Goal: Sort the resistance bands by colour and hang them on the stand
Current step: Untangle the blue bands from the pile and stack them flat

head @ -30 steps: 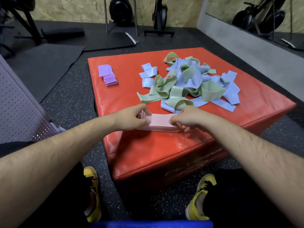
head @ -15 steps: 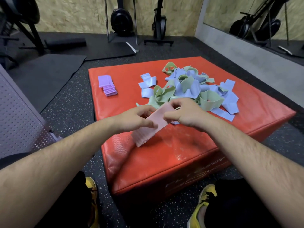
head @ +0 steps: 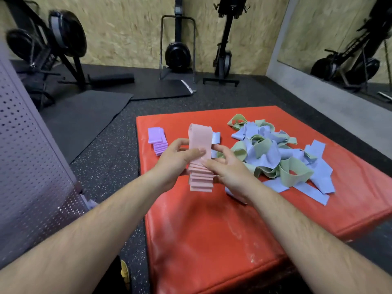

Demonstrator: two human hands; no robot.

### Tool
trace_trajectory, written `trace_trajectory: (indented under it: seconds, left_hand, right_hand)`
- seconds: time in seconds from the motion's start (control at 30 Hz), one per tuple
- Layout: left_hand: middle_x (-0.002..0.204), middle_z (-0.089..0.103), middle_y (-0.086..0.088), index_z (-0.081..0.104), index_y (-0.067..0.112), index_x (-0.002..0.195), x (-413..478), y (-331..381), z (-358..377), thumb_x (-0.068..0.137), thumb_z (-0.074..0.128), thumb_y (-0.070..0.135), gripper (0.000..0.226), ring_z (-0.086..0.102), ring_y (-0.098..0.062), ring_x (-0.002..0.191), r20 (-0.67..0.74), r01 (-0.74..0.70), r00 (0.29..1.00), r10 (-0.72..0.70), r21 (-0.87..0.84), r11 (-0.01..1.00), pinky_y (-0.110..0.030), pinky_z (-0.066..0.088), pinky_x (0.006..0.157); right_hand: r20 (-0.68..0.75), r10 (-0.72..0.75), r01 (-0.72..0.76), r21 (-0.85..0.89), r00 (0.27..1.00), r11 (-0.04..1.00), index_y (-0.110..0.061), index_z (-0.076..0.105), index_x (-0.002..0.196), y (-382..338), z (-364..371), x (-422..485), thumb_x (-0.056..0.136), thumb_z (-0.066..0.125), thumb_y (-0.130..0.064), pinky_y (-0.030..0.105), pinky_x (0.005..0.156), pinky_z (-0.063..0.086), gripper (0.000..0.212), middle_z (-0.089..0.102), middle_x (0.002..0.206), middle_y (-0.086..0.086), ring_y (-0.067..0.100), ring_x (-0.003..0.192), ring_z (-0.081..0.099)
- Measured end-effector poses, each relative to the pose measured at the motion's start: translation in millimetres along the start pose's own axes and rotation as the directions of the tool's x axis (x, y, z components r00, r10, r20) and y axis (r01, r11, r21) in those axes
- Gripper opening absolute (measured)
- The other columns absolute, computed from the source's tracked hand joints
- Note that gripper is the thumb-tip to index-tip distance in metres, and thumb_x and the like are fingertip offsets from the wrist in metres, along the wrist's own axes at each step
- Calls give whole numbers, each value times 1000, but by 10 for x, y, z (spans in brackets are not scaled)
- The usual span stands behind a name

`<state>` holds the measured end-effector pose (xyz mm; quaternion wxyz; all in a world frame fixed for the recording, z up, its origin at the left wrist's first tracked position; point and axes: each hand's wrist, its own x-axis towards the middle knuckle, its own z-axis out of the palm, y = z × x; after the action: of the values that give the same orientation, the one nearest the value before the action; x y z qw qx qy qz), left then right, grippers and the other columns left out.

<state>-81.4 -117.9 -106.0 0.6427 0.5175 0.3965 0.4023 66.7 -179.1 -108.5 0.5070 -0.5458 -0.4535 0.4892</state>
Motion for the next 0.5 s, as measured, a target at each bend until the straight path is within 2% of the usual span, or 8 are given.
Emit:
trace_trajectory:
  seconds: [0.07,0.17,0.3,0.4,0.5]
  left_hand:
    - [98,74,-6,59,10,119,97,-13,-40,86,75,16,38,70,-13,69,-41,35,999,-35,-7,999,-22,51,50]
    - [99,75,-8,59,9,120,255,-48,-88,86,75,14,38,70,-12,66,-83,83,993,-83,-6,997,-21,50,49]
    - [94,74,-6,61,7,118,489,-47,-190,87,73,15,33,69,-8,62,-100,123,988,-120,15,992,-18,49,47]
    - [89,73,-5,66,5,113,693,-73,-300,90,71,16,26,68,-9,62,-83,141,987,-138,30,990,-18,49,48]
    - [99,75,-13,67,1,112,924,-115,-416,90,70,16,27,69,-16,74,-109,142,984,-139,17,990,-24,53,58]
  right_hand:
    - [-33,26,-26,2,999,1000,-23,51,128,-3,51,123,91,66,-5,35,74,57,44,77,89,6,19,81,73]
    - [-50,53,-54,-10,997,999,-28,54,128,25,118,317,86,63,-1,42,80,56,50,77,91,13,26,81,73]
    - [-89,61,-63,-10,994,998,-43,51,129,21,216,597,84,59,2,31,65,54,64,73,93,12,21,74,67]
    - [-69,85,-86,-22,994,996,-38,58,127,30,288,839,86,55,3,26,58,49,58,69,89,12,21,71,64]
    - [-57,100,-102,-36,993,994,-30,63,122,43,348,1117,86,54,2,25,58,47,50,66,88,13,20,68,61]
